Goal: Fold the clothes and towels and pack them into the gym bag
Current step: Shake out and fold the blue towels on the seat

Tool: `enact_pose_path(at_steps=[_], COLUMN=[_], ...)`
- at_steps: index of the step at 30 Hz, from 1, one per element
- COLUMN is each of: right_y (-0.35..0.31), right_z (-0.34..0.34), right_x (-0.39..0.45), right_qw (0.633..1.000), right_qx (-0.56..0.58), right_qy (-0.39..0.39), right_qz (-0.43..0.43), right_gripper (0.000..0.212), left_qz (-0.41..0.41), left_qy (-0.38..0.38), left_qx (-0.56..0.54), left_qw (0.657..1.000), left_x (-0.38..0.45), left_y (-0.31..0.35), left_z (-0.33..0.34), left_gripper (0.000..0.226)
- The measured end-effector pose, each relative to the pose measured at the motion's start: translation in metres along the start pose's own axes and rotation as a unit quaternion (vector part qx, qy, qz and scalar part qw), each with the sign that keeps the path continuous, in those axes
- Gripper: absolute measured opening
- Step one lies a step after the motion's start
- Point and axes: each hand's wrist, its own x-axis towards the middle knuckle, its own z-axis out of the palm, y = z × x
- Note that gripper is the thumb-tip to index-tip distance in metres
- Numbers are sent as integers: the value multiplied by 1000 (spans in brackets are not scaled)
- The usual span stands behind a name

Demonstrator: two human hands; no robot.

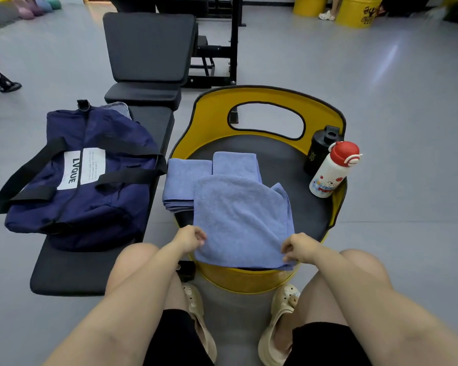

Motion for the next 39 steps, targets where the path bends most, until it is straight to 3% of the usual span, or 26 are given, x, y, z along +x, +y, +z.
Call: enact_pose_path(at_steps=[7,12,18,21,22,24,26,30,32,36,39], right_y=[2,-1,-10,-14,-16,-19,-22,-24,-21,-14,-11], right_z=[-21,-46,-75,-84,-87,-91,-94,-96,-96,-97,-101], right_x=[20,38,61,76,81,89,95,101,101,92,78], right_qw=[992,954,910,908,910,918,920,896,870,839,826], right_qx=[72,200,301,327,333,326,323,362,393,434,457], right_qy=[99,195,250,232,218,197,193,219,246,270,288], right_qz=[42,104,139,126,118,109,107,138,166,184,163], right_gripper=[15,20,39,51,51,47,41,24,14,2,8], left_qz=[-20,-39,-111,-124,-129,-141,-148,-177,-185,-195,-195], left_qy=[162,224,176,158,156,145,128,127,137,89,47], left_qx=[-105,-134,-190,-247,-251,-245,-241,-253,-304,-491,-509], left_qw=[981,965,960,948,947,948,951,943,925,845,837], left_x=[18,42,73,84,87,94,97,102,103,93,83], left_y=[24,45,60,63,63,62,63,64,66,77,85], left_z=[-29,-57,-75,-77,-77,-76,-75,-75,-75,-72,-69], left_gripper=[22,37,41,21,14,25,22,33,36,40,40])
